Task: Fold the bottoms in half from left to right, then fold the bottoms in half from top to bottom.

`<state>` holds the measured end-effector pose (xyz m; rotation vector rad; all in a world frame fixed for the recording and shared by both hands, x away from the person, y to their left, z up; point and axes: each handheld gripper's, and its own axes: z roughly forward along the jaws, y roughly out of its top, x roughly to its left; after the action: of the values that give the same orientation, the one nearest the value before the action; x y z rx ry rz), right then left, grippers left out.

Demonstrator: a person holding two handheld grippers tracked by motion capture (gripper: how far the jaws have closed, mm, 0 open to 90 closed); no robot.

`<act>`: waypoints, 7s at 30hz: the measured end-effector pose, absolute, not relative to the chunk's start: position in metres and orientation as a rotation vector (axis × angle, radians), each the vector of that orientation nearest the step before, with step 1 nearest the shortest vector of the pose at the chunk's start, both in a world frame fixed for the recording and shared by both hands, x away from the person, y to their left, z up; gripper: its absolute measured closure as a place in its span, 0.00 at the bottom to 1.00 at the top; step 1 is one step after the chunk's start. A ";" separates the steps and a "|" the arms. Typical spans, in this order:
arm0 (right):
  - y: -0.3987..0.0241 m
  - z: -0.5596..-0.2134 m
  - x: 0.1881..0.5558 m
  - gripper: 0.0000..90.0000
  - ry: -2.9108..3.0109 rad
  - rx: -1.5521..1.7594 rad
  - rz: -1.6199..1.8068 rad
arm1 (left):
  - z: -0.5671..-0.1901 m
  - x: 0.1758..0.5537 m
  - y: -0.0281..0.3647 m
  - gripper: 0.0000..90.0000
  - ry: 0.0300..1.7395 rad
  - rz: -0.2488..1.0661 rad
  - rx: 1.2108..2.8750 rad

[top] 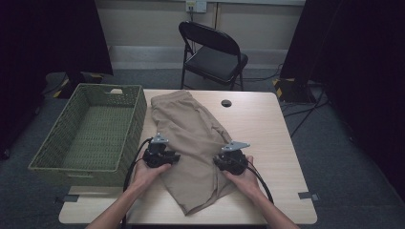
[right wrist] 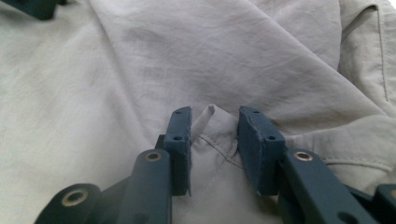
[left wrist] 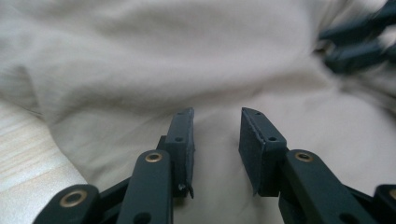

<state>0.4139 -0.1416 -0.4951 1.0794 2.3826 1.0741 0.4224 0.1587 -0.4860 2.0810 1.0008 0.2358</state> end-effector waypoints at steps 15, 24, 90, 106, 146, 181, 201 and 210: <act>-0.169 -0.474 0.405 0.94 2.380 1.090 1.184 | -0.495 0.427 0.165 0.74 1.009 0.269 2.074; -0.204 -0.456 0.376 0.93 2.346 1.079 1.268 | -0.495 0.428 0.165 0.74 1.010 0.258 2.073; -0.203 -0.486 0.328 0.70 2.621 0.852 1.016 | -0.496 0.430 0.168 0.65 1.007 0.214 2.049; -0.204 -0.462 0.377 0.60 2.417 1.026 1.177 | -0.495 0.433 0.169 0.70 1.002 0.213 2.060; -0.190 -0.488 0.373 0.60 2.529 0.973 0.993 | -0.496 0.428 0.158 0.67 0.922 0.189 2.092; -0.204 -0.455 0.403 0.47 2.414 1.078 1.172 | -0.465 0.424 0.150 0.65 0.902 0.189 2.059; -0.183 -0.489 0.444 0.81 2.395 1.135 1.010 | -0.492 0.448 0.146 0.68 0.944 0.250 2.143; -0.205 -0.487 0.409 1.00 2.449 1.092 0.978 | -0.491 0.432 0.140 0.67 0.877 0.228 2.173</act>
<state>0.4089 -0.2051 -0.4869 1.0920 2.4486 0.9778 0.4317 0.1399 -0.4913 2.1733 0.8770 0.2284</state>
